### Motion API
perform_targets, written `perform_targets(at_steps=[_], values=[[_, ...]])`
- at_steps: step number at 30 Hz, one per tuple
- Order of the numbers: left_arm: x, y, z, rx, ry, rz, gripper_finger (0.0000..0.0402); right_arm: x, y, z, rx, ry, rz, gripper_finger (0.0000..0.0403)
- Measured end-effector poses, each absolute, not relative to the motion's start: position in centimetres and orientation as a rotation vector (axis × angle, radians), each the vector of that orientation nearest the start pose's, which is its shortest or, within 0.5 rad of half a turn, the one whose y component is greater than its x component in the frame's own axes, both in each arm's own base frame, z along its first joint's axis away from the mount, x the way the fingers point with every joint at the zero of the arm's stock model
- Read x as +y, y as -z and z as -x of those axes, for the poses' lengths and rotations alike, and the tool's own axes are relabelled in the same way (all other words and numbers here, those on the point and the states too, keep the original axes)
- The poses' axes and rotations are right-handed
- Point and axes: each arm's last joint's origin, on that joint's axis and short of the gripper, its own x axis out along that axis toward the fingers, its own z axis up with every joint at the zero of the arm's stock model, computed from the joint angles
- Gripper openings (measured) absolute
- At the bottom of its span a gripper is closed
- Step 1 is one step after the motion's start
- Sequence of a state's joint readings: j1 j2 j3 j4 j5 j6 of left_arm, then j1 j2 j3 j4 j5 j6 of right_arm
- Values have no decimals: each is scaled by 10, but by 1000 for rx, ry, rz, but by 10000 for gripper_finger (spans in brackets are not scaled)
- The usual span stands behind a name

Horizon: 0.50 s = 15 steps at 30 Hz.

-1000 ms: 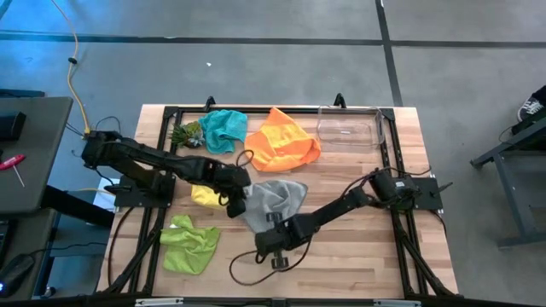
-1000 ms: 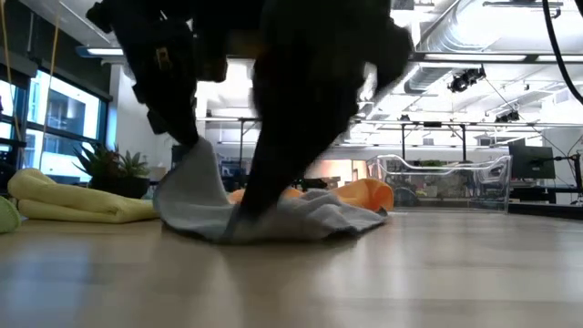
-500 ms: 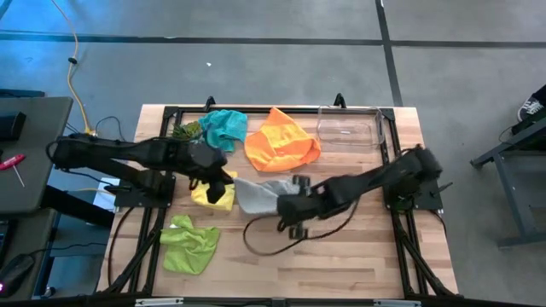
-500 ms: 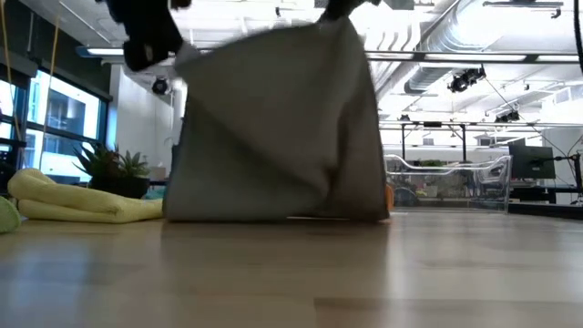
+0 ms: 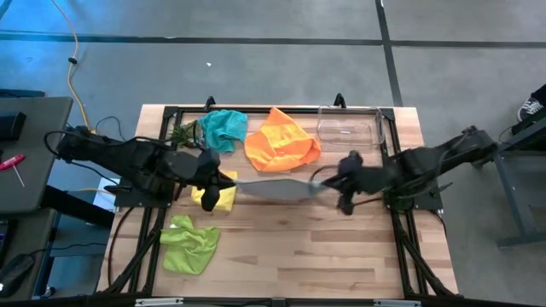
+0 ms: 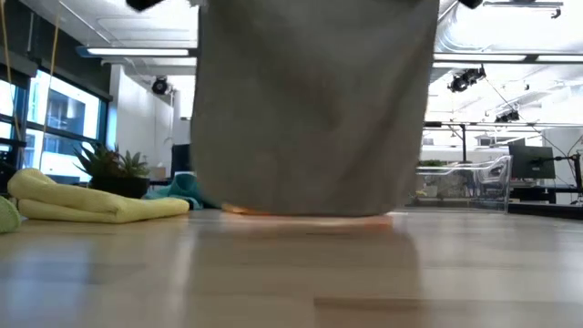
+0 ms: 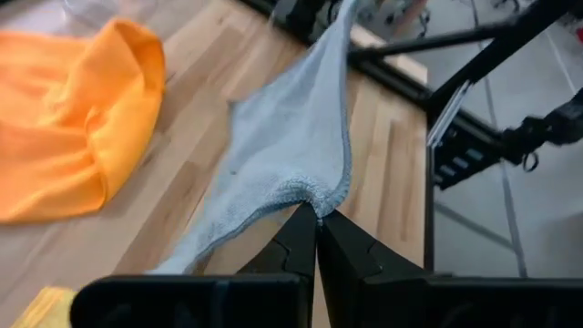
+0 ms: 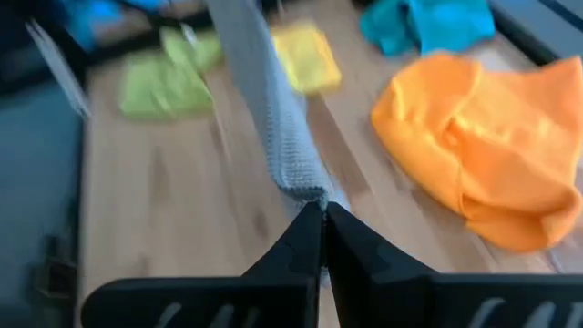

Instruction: Fold microfiber towels

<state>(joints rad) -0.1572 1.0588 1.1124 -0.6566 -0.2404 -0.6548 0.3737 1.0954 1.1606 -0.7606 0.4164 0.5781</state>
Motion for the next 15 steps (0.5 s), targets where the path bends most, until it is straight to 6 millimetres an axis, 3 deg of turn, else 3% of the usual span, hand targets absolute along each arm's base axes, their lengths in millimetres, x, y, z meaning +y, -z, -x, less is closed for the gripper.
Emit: perform_targets(at_steps=[7, 15], values=[[-26, -385, -214, 454, -313, 470, 0, 48, -389, -162, 444, 121, -296, 0], [-27, -391, -216, 474, -260, 383, 0, 48, -392, -159, 445, 28, -301, 0]])
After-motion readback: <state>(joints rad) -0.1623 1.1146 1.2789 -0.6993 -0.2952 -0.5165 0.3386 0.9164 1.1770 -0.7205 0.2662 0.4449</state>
